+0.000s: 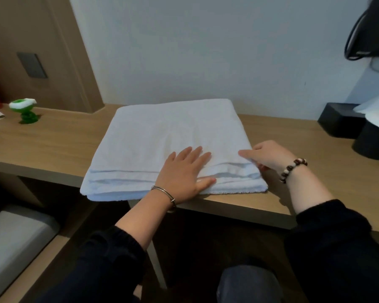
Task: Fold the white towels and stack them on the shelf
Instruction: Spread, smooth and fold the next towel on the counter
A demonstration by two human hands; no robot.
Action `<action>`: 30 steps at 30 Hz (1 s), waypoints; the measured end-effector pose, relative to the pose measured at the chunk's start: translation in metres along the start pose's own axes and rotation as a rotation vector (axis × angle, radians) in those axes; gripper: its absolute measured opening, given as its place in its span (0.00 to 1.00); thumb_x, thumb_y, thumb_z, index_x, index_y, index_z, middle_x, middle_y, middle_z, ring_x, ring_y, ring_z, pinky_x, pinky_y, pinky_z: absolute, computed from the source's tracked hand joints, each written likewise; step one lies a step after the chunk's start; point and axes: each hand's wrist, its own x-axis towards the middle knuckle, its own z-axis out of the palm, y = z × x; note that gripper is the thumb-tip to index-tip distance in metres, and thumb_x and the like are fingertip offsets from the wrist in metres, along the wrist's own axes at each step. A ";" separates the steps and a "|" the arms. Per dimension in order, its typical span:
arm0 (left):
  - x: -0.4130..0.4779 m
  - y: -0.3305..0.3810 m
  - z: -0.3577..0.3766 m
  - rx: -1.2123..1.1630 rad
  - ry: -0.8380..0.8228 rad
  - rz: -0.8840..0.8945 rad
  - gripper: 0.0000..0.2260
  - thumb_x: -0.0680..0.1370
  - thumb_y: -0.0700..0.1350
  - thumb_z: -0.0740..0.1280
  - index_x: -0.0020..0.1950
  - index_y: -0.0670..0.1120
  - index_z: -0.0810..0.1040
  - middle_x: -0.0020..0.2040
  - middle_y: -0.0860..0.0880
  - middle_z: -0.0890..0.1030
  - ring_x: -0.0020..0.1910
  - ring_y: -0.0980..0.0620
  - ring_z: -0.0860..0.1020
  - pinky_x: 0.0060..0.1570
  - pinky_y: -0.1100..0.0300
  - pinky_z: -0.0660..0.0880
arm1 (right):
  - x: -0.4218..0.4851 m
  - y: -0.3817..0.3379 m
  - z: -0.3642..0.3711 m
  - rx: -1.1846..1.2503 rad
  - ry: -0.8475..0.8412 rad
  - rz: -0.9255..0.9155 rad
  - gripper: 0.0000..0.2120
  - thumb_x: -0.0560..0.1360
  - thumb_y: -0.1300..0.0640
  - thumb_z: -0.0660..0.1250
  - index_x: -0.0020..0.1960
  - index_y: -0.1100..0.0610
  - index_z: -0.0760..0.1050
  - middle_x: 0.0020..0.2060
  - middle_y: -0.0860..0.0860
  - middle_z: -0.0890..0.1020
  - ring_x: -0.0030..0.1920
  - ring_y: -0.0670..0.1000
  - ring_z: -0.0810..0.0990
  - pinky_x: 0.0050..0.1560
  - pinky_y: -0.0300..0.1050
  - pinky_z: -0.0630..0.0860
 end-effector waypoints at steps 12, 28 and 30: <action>0.000 -0.001 -0.003 0.017 -0.053 -0.013 0.36 0.71 0.72 0.49 0.75 0.57 0.56 0.77 0.54 0.58 0.75 0.50 0.56 0.70 0.46 0.56 | -0.002 0.011 0.017 0.389 0.047 0.087 0.11 0.71 0.58 0.69 0.47 0.67 0.78 0.42 0.60 0.80 0.43 0.55 0.77 0.44 0.48 0.73; 0.021 0.055 -0.012 -0.228 0.297 0.265 0.17 0.65 0.45 0.78 0.52 0.41 0.83 0.45 0.44 0.82 0.42 0.42 0.79 0.36 0.56 0.73 | -0.008 0.036 0.003 0.055 -0.169 -0.425 0.10 0.76 0.61 0.68 0.52 0.48 0.82 0.53 0.33 0.77 0.47 0.30 0.76 0.43 0.23 0.70; 0.025 0.059 -0.017 -0.250 0.273 0.228 0.14 0.69 0.44 0.76 0.52 0.42 0.82 0.45 0.43 0.80 0.44 0.41 0.77 0.36 0.55 0.72 | -0.005 0.038 0.007 0.066 -0.135 -0.462 0.09 0.75 0.62 0.69 0.51 0.50 0.82 0.52 0.37 0.79 0.47 0.33 0.77 0.44 0.23 0.69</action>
